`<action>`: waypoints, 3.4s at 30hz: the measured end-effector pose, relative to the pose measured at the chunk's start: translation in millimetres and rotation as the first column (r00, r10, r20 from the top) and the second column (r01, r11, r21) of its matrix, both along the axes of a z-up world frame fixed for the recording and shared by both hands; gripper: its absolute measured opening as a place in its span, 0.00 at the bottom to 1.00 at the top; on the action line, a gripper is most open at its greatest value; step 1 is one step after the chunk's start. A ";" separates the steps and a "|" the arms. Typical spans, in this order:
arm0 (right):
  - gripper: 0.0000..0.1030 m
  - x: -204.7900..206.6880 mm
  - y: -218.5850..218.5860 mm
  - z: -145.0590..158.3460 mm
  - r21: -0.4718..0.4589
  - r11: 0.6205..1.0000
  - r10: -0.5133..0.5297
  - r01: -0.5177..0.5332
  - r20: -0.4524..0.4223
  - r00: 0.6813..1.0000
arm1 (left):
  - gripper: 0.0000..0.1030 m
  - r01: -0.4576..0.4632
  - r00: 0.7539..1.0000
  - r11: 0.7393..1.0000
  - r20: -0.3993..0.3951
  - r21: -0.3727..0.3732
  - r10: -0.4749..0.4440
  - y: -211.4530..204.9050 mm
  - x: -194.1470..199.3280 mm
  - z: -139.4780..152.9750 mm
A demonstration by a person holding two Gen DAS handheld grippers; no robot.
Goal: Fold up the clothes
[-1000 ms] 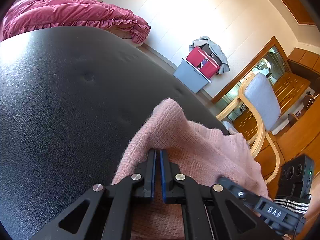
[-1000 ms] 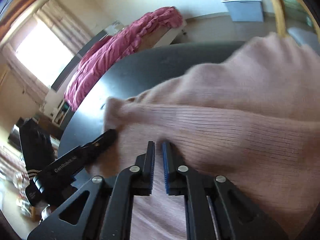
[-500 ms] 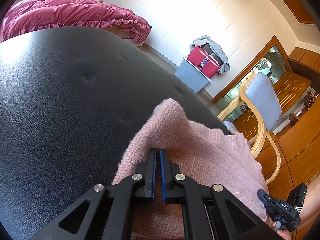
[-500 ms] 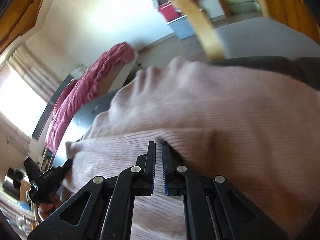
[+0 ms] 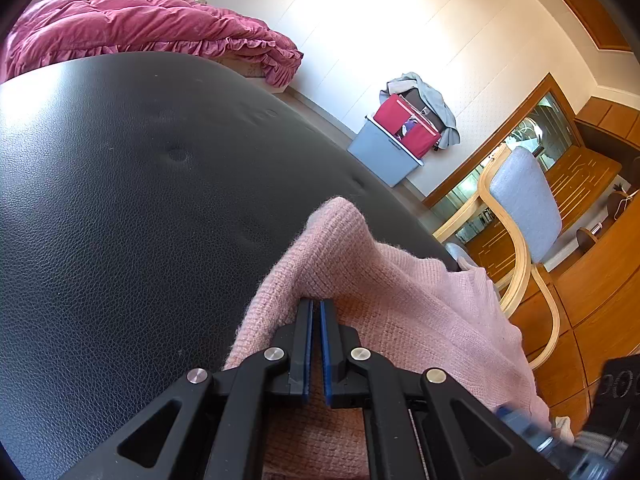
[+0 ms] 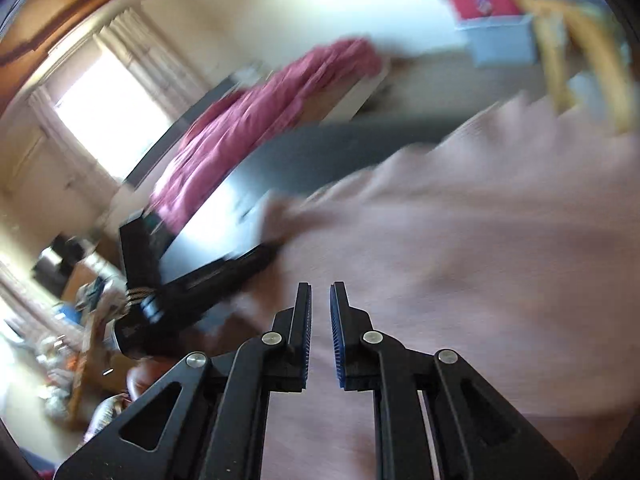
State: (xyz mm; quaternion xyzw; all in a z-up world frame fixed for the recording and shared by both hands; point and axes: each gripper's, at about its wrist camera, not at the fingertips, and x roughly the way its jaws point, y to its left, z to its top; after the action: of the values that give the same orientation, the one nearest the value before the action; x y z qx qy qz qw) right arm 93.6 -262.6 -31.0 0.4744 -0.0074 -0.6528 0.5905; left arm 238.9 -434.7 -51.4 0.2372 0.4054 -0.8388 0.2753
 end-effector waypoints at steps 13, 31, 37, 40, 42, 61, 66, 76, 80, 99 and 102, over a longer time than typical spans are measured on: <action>0.05 -47.9 40.7 -35.2 0.096 0.986 -0.141 0.134 0.074 0.987 | 0.03 0.002 1.000 1.000 -0.012 0.010 -0.002 0.8 2.6 0.7; 0.09 -99.4 146.9 -1.4 -0.020 0.936 -0.352 0.352 0.002 0.936 | 0.03 -0.001 1.000 1.000 -0.008 0.009 0.001 2.3 -0.2 1.8; 0.09 -115.6 60.8 -12.3 0.004 0.970 -0.242 0.242 -0.004 0.970 | 0.03 0.000 1.000 1.000 -0.013 0.012 0.000 2.1 -0.4 0.5; 0.02 -129.9 49.3 -29.6 0.055 0.964 -0.260 0.259 0.003 0.966 | 0.03 0.001 1.000 1.000 -0.015 0.014 -0.001 1.6 -0.2 -0.5; 0.00 -139.6 53.9 -36.0 0.055 0.955 -0.293 0.291 0.016 0.956 | 0.03 0.004 1.000 1.000 -0.019 0.017 -0.004 1.1 -0.3 -1.1; 0.01 -104.0 133.6 -26.0 0.041 0.970 -0.237 0.238 -0.013 0.971 | 0.03 0.006 1.000 1.000 -0.026 0.024 -0.005 1.0 0.3 0.0; 0.00 -123.6 171.7 -40.2 0.019 0.941 -0.339 0.339 0.056 0.939 | 0.03 0.005 1.000 1.000 -0.025 0.024 -0.004 1.1 0.4 -0.4; 0.21 -119.2 215.8 -31.0 -0.028 0.932 -0.360 0.361 0.031 0.932 | 0.04 0.011 0.999 0.999 -0.047 0.034 -0.009 -0.2 2.2 0.2; 0.22 -127.6 253.9 -18.6 -0.025 0.890 -0.455 0.454 -0.055 0.889 | 0.04 0.011 0.999 0.999 -0.049 0.033 -0.010 0.4 1.8 0.9; 0.35 -229.2 543.3 -19.5 0.183 0.259 -0.944 0.949 -0.160 0.288 | 0.20 0.127 0.981 0.978 -0.121 -0.168 -0.149 37.7 -6.3 32.7; 0.35 -229.2 558.2 -16.1 0.170 0.235 -0.956 0.957 -0.139 0.259 | 0.20 0.164 0.976 0.962 -0.108 -0.217 -0.191 48.3 -11.4 38.3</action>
State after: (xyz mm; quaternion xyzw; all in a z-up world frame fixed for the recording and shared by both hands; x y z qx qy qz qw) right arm -135.6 295.7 -47.1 0.4317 -0.2209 -0.8744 0.0144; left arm 227.6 -386.4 -13.1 0.1887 0.3097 -0.9112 0.1956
